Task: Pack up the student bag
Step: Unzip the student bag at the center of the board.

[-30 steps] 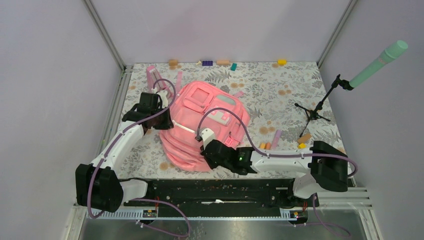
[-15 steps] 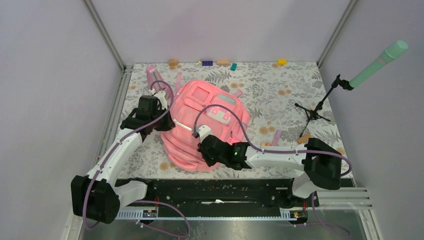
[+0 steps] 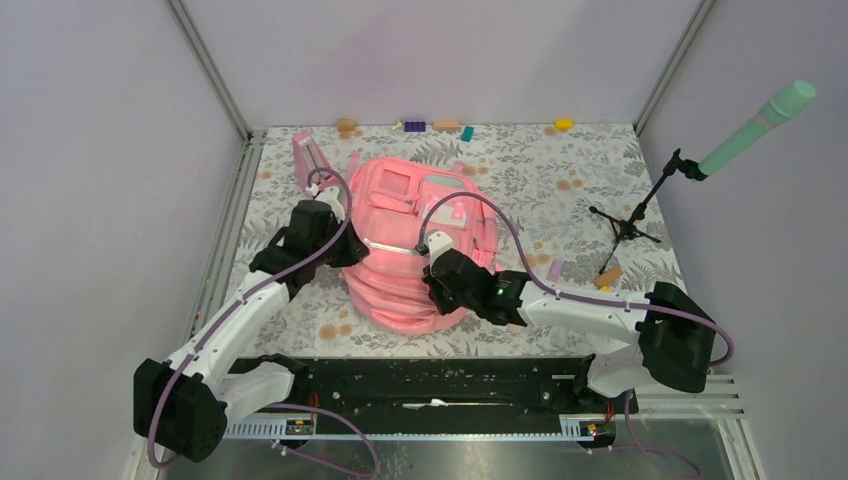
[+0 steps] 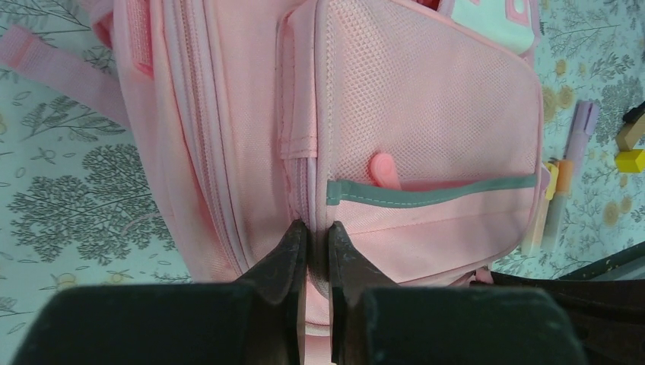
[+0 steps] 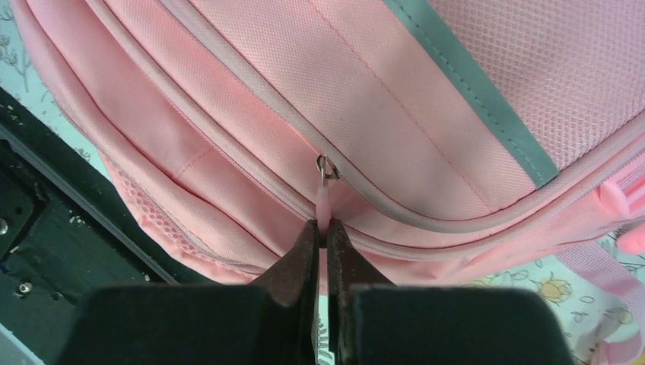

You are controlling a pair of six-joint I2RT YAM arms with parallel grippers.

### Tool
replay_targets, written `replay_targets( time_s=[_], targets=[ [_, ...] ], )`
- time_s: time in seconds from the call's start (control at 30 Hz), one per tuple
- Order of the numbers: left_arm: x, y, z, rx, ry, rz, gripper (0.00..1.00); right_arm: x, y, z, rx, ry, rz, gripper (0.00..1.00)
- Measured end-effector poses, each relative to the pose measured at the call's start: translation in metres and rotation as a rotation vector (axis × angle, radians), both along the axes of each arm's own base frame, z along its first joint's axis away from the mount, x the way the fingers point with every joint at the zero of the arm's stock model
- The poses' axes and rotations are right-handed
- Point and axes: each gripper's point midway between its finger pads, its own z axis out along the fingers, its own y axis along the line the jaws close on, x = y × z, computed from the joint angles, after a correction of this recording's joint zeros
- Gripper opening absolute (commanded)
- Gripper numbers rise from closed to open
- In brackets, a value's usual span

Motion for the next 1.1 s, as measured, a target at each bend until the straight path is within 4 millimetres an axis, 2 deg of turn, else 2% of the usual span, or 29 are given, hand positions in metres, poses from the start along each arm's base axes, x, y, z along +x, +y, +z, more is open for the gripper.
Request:
replay_targets(
  time_s=[0.2, 0.73, 0.83, 0.97, 1.03, 1.1],
  targets=[
    [-0.005, -0.014, -0.005, -0.043, -0.003, 0.027, 0.0, 0.0, -0.008, 0.005, -0.008, -0.002, 0.014, 0.0],
    [-0.017, -0.059, -0.008, -0.136, 0.002, 0.021, 0.0, -0.012, 0.007, 0.014, 0.059, 0.054, 0.096, 0.0],
    [-0.017, -0.063, -0.01, -0.137, 0.003, 0.013, 0.17, -0.012, 0.01, 0.016, 0.071, 0.059, 0.099, 0.0],
    [-0.018, -0.06, -0.009, -0.093, -0.013, -0.01, 0.49, -0.014, 0.011, 0.017, 0.078, 0.064, 0.104, 0.0],
    [-0.017, -0.057, -0.003, -0.057, -0.028, -0.03, 0.58, -0.013, 0.014, 0.019, 0.091, 0.063, 0.106, 0.0],
    [-0.013, -0.055, 0.01, -0.028, -0.054, -0.046, 0.61, -0.013, 0.015, 0.019, 0.097, 0.062, 0.106, 0.0]
  ],
)
